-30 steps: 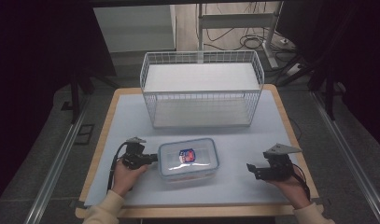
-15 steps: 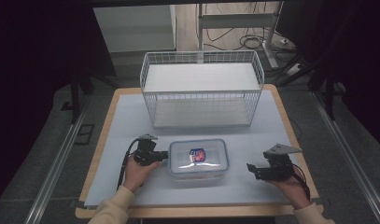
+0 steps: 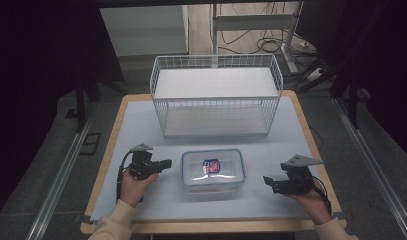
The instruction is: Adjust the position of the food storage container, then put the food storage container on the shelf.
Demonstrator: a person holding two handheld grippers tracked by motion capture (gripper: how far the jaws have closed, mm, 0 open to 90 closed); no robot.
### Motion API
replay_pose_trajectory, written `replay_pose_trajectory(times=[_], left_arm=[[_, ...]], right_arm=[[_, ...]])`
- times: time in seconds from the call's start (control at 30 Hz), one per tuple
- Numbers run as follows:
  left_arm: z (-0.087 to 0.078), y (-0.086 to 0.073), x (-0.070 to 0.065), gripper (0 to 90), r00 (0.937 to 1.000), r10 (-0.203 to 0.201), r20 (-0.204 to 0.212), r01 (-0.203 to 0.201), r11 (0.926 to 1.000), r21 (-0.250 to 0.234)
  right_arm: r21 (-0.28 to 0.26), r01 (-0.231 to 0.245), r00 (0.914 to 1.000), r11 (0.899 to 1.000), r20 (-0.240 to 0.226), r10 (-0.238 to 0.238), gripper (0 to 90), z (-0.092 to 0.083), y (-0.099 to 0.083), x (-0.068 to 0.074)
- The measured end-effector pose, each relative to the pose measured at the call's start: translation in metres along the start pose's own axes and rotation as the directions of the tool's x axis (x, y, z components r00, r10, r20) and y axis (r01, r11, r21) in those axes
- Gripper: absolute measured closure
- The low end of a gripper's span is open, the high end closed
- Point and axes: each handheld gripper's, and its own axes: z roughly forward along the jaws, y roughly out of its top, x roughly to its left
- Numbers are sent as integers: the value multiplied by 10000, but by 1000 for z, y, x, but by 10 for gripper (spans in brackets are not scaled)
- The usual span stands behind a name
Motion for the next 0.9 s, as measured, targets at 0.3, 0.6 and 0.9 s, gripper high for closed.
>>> replay_pose_trajectory(times=[0.3,0.6,0.9], left_arm=[[-20,-10,-5,710,10000,6,-53,-9,9982,-601],[-25,-12,-6,385,9936,-853,741,902,9938,-652],[-22,-13,-12,284,9826,-1223,1399,1295,9906,-436]], right_arm=[[-22,64,10000,10000,-74,-64,161,1,-1,2],[-382,-202,9986,9991,-491,183,165,-1,1,5],[-467,-90,9974,9989,-723,56,173,0,1,6]])
